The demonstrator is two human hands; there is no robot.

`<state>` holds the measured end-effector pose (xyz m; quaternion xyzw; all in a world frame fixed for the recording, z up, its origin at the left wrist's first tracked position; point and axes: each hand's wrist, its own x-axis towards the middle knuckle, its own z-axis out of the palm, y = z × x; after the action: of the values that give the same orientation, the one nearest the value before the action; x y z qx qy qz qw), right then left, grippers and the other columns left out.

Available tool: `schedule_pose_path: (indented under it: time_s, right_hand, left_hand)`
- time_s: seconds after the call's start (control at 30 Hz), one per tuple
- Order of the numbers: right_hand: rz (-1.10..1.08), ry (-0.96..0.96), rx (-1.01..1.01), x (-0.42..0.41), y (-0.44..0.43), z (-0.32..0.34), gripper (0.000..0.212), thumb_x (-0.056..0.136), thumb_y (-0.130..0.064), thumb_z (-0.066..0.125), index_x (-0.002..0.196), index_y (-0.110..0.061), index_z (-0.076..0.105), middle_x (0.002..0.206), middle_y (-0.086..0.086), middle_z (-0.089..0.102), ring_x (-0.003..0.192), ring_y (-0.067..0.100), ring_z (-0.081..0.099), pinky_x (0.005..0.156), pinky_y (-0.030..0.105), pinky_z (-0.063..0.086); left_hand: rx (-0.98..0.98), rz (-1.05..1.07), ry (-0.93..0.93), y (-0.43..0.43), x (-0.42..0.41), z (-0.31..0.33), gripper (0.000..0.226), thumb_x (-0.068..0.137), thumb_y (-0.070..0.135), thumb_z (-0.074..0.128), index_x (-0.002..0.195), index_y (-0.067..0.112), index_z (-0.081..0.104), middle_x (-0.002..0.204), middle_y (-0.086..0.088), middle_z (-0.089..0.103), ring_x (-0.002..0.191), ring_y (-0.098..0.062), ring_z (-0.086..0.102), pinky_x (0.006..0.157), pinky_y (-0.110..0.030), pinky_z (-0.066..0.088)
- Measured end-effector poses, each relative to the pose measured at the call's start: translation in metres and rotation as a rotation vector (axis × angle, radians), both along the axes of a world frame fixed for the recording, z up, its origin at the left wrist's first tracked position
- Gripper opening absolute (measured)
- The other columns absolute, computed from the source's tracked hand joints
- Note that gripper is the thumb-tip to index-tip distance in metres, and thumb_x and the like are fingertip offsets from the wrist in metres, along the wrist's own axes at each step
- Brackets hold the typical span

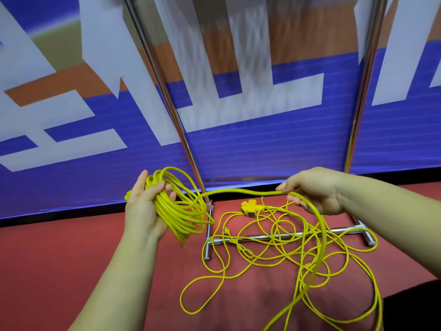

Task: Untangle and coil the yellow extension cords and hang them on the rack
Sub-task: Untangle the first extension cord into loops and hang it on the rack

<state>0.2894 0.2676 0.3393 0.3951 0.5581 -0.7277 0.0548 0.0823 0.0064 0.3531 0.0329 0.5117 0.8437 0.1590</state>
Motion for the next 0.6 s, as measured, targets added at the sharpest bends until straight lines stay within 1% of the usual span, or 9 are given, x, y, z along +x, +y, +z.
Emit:
schedule_pose_path:
  time_s: [0.07,0.17,0.23,0.3,0.4,0.47,0.57,0.6]
  right_hand:
    - [0.033,-0.017,-0.016,0.002,-0.003,0.002,0.032,0.093,-0.011,0.057,0.124,-0.006,0.063,0.055,0.004,0.055,0.038,0.010,0.049,0.037,0.014,0.038]
    - [0.030,-0.047,-0.004,0.000,-0.006,0.004,0.030,0.093,-0.011,0.057,0.121,-0.012,0.067,0.060,0.002,0.061,0.042,0.009,0.057,0.041,0.013,0.041]
    - [0.026,-0.065,0.050,-0.001,-0.008,0.003,0.027,0.092,-0.013,0.059,0.116,-0.015,0.070,0.065,0.001,0.063,0.047,0.008,0.060,0.046,0.014,0.040]
    - [0.019,-0.067,0.148,-0.002,-0.010,0.004,0.022,0.091,-0.015,0.062,0.110,-0.016,0.072,0.068,0.001,0.061,0.051,0.009,0.058,0.048,0.016,0.037]
    - [0.034,-0.001,0.258,-0.001,-0.011,0.005,0.015,0.092,-0.015,0.063,0.106,-0.014,0.069,0.061,0.003,0.058,0.049,0.012,0.048,0.048,0.019,0.031]
    - [0.044,0.066,0.279,-0.001,-0.013,0.006,0.011,0.092,-0.015,0.063,0.102,-0.016,0.067,0.059,0.004,0.060,0.050,0.014,0.046,0.048,0.020,0.030]
    - [-0.005,0.158,0.249,-0.003,-0.015,0.010,0.006,0.091,-0.015,0.066,0.094,-0.013,0.070,0.066,0.007,0.069,0.069,0.022,0.058,0.049,0.020,0.038]
    - [-0.015,0.187,0.219,-0.004,-0.016,0.013,0.006,0.091,-0.015,0.067,0.094,-0.011,0.071,0.069,0.008,0.071,0.069,0.022,0.064,0.048,0.019,0.042]
  left_hand:
    - [0.004,-0.058,0.029,0.003,0.006,0.003,0.064,0.090,-0.008,0.055,0.146,0.021,0.045,0.085,-0.007,0.066,0.065,-0.014,0.065,0.060,-0.026,0.057]
    - [0.003,-0.168,0.031,0.009,0.018,0.008,0.068,0.085,-0.009,0.057,0.145,0.022,0.046,0.088,-0.009,0.062,0.061,-0.012,0.058,0.052,-0.023,0.050]
    - [-0.008,-0.258,0.023,0.015,0.029,0.012,0.076,0.076,-0.005,0.063,0.144,0.024,0.046,0.088,-0.010,0.062,0.058,-0.011,0.056,0.049,-0.022,0.049]
    - [-0.066,-0.350,0.047,0.020,0.041,0.015,0.078,0.072,-0.003,0.065,0.143,0.026,0.048,0.081,-0.010,0.061,0.055,-0.012,0.053,0.047,-0.022,0.047]
    - [-0.186,-0.468,0.112,0.027,0.062,0.017,0.073,0.073,-0.005,0.066,0.137,0.027,0.054,0.067,-0.009,0.056,0.051,-0.015,0.050,0.046,-0.024,0.047]
    - [-0.247,-0.531,0.157,0.031,0.076,0.016,0.072,0.070,-0.005,0.069,0.134,0.026,0.058,0.068,-0.010,0.057,0.050,-0.017,0.051,0.046,-0.026,0.047]
    - [-0.309,-0.615,0.174,0.039,0.092,0.012,0.075,0.067,-0.011,0.075,0.132,0.025,0.062,0.071,-0.011,0.061,0.051,-0.017,0.053,0.046,-0.025,0.047]
    - [-0.318,-0.638,0.171,0.041,0.096,0.011,0.075,0.067,-0.012,0.075,0.131,0.025,0.062,0.071,-0.011,0.061,0.050,-0.017,0.053,0.046,-0.025,0.047]
